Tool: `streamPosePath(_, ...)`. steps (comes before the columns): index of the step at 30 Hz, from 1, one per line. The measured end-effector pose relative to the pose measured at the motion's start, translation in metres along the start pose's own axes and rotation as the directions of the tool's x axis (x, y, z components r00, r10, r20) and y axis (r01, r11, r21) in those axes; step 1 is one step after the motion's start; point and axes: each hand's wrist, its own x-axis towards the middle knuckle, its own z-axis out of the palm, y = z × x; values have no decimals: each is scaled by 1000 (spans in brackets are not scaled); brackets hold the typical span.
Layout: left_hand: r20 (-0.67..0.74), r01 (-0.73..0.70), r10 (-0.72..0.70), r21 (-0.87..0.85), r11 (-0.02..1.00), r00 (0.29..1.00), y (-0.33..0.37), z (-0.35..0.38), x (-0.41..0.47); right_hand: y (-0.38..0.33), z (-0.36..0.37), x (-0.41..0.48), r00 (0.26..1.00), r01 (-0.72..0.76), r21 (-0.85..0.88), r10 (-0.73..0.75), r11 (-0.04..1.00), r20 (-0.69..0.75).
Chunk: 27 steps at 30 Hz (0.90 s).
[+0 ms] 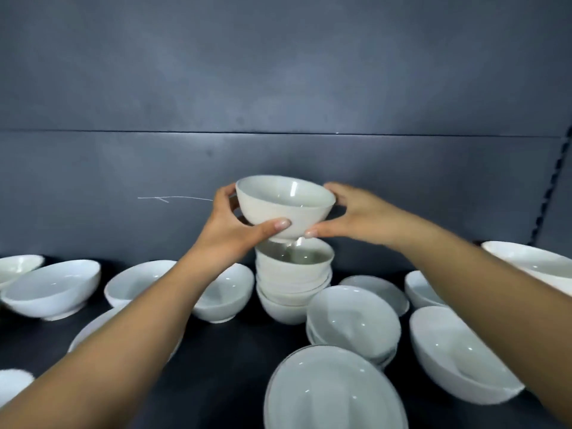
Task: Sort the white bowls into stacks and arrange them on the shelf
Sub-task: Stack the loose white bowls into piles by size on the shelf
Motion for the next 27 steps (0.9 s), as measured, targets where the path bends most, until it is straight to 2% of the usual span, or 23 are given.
streamPosePath(4,91,127,-138,112,985,986,-22,13,10,39,11,10,996,-81,121,76,989,45)
streamPosePath(8,120,194,-211,133,972,970,-38,17,12,53,18,9,989,-115,191,95,975,113)
streamPosePath(13,146,174,-192,131,976,971,-50,21,4,62,27,3,978,-134,275,83,952,191)
streamPosePath(21,178,189,-212,138,972,961,-58,19,-1,70,39,7,987,-155,320,132,935,93)
streamPosePath(27,203,191,-209,105,976,957,-67,18,-7,69,39,6,977,-204,314,172,927,126)
